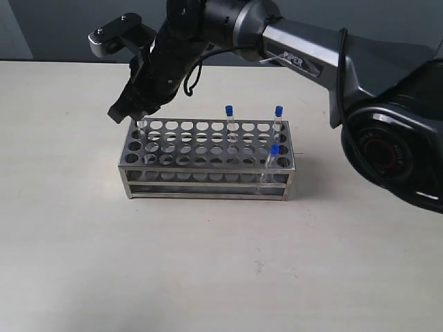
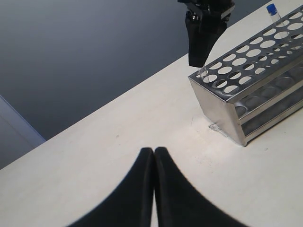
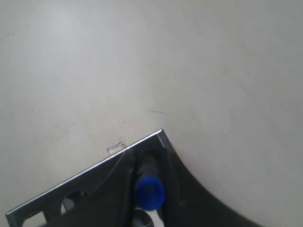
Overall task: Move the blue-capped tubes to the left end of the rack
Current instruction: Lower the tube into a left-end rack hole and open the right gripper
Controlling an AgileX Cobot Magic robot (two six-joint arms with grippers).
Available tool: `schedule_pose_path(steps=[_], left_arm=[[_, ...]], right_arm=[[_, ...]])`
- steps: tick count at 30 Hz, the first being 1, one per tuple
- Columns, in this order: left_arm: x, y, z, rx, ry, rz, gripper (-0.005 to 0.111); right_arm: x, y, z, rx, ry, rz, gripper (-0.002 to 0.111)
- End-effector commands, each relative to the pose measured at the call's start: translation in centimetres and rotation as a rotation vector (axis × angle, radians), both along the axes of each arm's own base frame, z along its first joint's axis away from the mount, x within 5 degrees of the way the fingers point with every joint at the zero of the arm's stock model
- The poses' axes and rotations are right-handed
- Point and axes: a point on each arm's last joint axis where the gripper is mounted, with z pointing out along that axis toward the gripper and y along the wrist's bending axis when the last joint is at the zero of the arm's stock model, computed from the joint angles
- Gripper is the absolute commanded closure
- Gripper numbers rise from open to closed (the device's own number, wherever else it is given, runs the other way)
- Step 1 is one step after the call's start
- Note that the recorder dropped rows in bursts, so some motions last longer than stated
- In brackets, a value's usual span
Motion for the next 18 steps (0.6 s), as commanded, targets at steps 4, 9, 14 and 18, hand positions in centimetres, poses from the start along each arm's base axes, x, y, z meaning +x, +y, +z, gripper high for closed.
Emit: schedule_pose_path(steps=[4,9,14,18], left_arm=[[0.0,-0.1,0.2,-0.008,-0.005,-0.006,0.106],[0.0,-0.1,0.2,-0.008,-0.005,-0.006,0.106],[0.0,-0.1,0.2,-0.008,-0.005,-0.006,0.106],[0.0,-0.1,0.2,-0.008,-0.005,-0.006,0.106]], right_arm=[[-0.2,0.2,-0.3,0.016,0.057,-0.019,0.069],[-0.3,0.2,1.1,0.044,0.073,-0.054,0.069],[-0.6,-0.3,3.0,0.05,0.088,-0.087,0.069],[-1.1,-1.2,4.8,0.014,0.072,-0.09,0.069]])
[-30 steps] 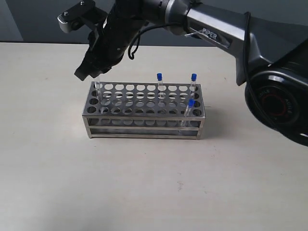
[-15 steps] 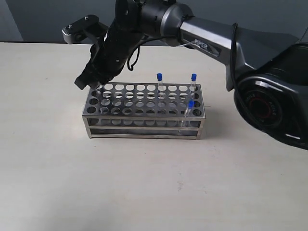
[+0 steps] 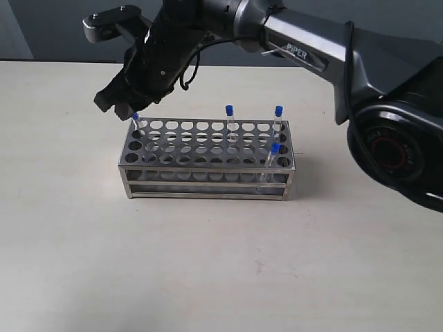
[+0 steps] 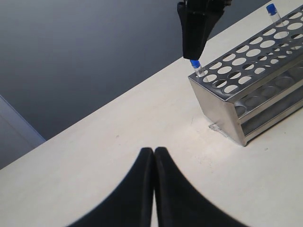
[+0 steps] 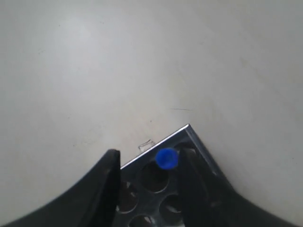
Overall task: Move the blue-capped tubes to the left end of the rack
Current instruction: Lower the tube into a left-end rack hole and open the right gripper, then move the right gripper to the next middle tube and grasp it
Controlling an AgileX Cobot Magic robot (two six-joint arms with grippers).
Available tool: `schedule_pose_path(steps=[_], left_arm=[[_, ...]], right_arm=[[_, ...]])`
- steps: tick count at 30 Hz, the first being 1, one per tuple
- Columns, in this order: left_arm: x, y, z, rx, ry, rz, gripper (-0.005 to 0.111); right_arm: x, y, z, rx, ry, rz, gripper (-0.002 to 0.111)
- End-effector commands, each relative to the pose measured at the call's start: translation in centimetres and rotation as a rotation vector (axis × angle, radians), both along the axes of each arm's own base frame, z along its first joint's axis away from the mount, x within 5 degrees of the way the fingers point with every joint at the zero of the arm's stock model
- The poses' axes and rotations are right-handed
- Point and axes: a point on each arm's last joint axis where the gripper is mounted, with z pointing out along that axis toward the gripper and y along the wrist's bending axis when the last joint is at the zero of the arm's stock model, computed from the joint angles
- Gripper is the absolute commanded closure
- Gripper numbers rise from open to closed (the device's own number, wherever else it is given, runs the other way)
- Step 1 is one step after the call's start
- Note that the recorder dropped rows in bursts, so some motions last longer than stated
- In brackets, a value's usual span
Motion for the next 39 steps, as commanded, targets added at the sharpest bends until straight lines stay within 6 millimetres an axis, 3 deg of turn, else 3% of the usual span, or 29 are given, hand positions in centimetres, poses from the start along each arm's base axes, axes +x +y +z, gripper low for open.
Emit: schedule_pose_path(steps=[1,8,13,17,19,27,33,39], left_arm=[[0.0,-0.1,0.2,-0.008,-0.005,-0.006,0.106],[0.0,-0.1,0.2,-0.008,-0.005,-0.006,0.106],[0.0,-0.1,0.2,-0.008,-0.005,-0.006,0.106],[0.0,-0.1,0.2,-0.008,-0.005,-0.006,0.106],[0.0,-0.1,0.2,-0.008,-0.005,-0.006,0.106],[0.0,-0.1,0.2,-0.008,-0.006,-0.007,0.106],[0.0,-0.1,0.2,-0.008,-0.006,-0.007,0.106],[0.0,-0.1,0.2,-0.008,-0.006,-0.007,0.106]], right_arm=[[-0.4,-1.2,2.9,-0.027,-0.031,-0.02,0.069],[-0.4,-3.6,6.2,-0.146,-0.143,-0.101,0.069],[0.6,-5.7,6.7,-0.315,-0.234,-0.216,0.076],[1.8,-7.0,5.3,-0.356,-0.2,-0.275,0.087],[2.3,-7.7,4.4,-0.375,-0.174,-0.29,0.088],[2.9,-9.0,2.2,-0.411,-0.084,-0.306,0.068],[2.6,-8.7,1.4,-0.397,-0.032,-0.3,0.067],[3.1,-8.4,-1.3,-0.446,-0.005,-0.294,0.067]])
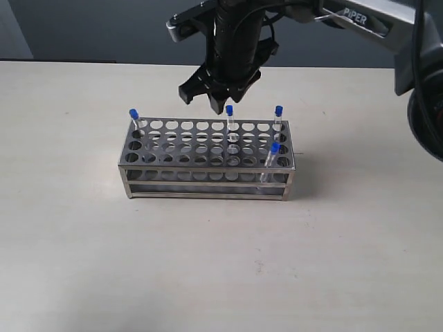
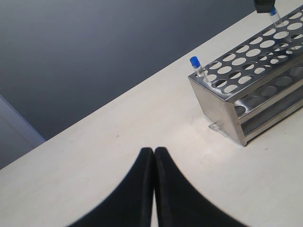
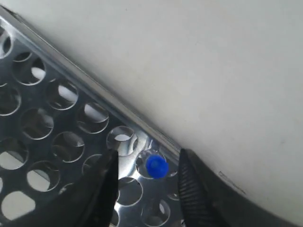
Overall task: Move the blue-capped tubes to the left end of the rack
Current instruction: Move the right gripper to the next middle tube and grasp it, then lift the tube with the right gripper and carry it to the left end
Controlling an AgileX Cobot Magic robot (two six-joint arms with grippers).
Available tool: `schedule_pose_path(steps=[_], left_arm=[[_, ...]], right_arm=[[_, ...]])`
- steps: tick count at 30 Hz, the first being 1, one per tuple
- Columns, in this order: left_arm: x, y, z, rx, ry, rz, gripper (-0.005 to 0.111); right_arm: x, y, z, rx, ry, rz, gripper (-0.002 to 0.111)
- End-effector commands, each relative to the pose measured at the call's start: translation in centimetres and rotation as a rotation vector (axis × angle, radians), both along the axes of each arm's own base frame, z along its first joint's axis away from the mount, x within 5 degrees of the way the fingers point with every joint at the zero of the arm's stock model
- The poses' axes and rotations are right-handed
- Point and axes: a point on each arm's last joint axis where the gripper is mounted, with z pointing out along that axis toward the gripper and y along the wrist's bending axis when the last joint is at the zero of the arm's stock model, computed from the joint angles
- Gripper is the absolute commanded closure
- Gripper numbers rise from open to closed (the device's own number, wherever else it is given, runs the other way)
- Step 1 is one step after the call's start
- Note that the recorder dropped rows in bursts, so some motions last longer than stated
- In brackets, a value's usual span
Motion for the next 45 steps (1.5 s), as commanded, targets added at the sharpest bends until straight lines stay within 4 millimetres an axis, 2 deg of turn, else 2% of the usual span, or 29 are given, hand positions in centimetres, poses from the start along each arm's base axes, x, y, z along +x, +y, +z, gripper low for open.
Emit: schedule_pose_path(steps=[1,4,5,7,12,19,24,30,35,40,45], left_arm=[[0.0,-0.1,0.2,-0.008,-0.006,-0.007,0.106],[0.0,-0.1,0.2,-0.008,-0.006,-0.007,0.106],[0.0,-0.1,0.2,-0.008,-0.006,-0.007,0.106],[0.0,-0.1,0.2,-0.008,-0.006,-0.007,0.106],[0.0,-0.1,0.2,-0.008,-0.006,-0.007,0.106],[0.0,-0.1,0.2,-0.008,-0.006,-0.007,0.106],[0.0,-0.1,0.2,-0.009,-0.004,-0.005,0.106],[0.0,-0.1,0.2,-0.009,-0.004,-0.005,0.106],[0.0,-0.1,0.2,-0.009,-0.004,-0.005,0.106],[0.0,-0.1,0.2,-0.009,-0.004,-0.005,0.106],[0.0,-0.1,0.2,-0.009,-0.004,-0.005,0.106]], right_arm=[[0.5,0.0,-2.0,-0.031,0.026,-0.007,0.068],[0.5,0.1,-2.5,-0.04,0.034,-0.007,0.078],[0.5,0.1,-2.6,-0.041,0.035,-0.006,0.094],[0.6,0.0,-2.6,-0.051,0.025,-0.002,0.108],[0.3,-0.2,-0.7,-0.045,-0.02,0.006,0.108],[-1.5,-0.7,5.4,0.037,-0.121,0.024,0.108],[-3.7,0.4,7.5,0.054,-0.165,0.109,0.108],[-5.8,2.6,7.7,0.088,-0.18,0.204,0.108],[-6.9,4.6,7.7,0.222,-0.165,0.327,0.108],[-6.9,5.8,7.4,0.313,-0.178,0.368,0.108],[-6.3,6.8,6.0,0.298,-0.142,0.374,0.108]])
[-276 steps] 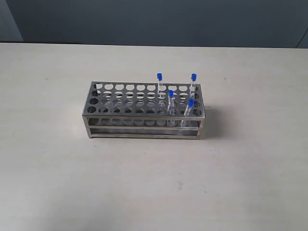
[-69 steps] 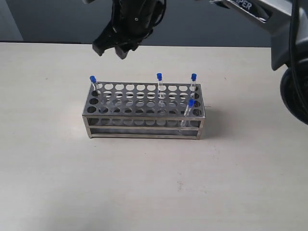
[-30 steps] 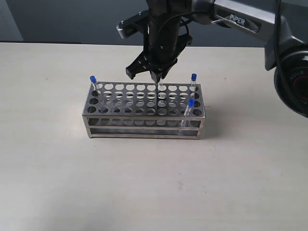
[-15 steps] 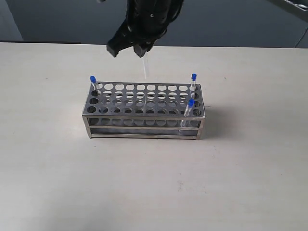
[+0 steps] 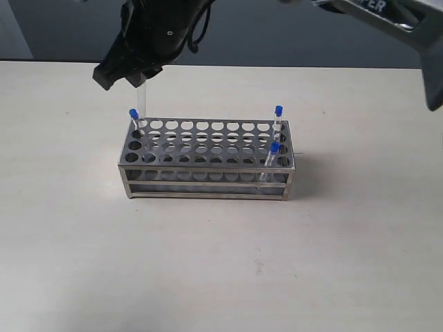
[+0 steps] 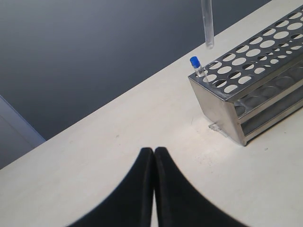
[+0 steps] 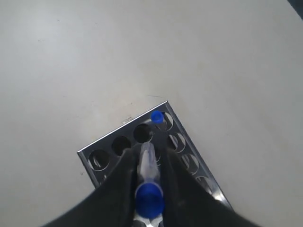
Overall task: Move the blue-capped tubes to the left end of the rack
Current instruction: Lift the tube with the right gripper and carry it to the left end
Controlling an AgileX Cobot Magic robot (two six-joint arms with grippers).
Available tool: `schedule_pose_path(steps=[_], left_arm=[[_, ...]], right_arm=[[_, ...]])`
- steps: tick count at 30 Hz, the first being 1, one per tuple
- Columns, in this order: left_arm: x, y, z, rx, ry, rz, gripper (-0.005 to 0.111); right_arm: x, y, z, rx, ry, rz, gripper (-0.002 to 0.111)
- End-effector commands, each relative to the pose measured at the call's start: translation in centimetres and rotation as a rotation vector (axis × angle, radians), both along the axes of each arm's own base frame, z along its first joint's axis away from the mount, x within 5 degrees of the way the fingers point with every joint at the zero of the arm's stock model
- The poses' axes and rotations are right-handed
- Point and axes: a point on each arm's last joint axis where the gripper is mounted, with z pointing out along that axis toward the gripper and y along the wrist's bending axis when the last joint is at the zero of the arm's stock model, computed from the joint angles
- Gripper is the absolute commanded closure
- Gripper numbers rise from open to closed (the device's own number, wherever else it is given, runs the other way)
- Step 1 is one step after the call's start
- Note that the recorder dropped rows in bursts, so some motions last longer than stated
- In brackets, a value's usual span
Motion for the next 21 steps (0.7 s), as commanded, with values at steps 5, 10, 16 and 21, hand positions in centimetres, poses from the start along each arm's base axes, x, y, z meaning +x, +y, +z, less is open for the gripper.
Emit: schedule_pose_path(steps=[5,10,16,21], left_arm=[[0.0,-0.1,0.2,-0.009,-0.004,-0.005,0.106],[0.0,-0.1,0.2,-0.009,-0.004,-0.005,0.106],[0.0,-0.1,0.2,-0.009,-0.004,-0.005,0.106],[0.0,-0.1,0.2,-0.008,-0.007,-0.007,0.106]], right_arm=[[1.0,1.6,-2.1,-0.03,0.023,0.032,0.108],[1.6,2.2,-3.7,-0.041,0.023,0.038,0.108],[1.9,2.7,-5.3,-0.054,0.027,0.05,0.108],[2.0,3.1,-7.0,-0.066,0.066,0.051,0.108]])
